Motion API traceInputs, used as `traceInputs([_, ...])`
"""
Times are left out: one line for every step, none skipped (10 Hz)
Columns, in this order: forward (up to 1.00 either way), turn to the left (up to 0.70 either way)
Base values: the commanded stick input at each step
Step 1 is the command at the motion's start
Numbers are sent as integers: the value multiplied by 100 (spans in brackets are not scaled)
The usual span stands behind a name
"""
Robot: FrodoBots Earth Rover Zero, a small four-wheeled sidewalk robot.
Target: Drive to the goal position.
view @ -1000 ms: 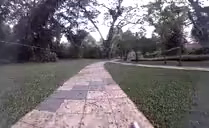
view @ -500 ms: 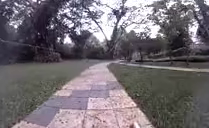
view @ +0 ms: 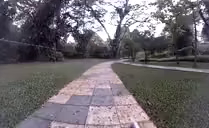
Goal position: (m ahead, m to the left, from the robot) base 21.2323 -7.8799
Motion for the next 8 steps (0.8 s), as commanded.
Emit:
traceInputs([70,1])
traceInputs([70,3])
traceInputs([70,3])
traceInputs([70,5])
traceInputs([70,5])
traceInputs([70,4])
traceInputs([70,3])
traceInputs([70,1])
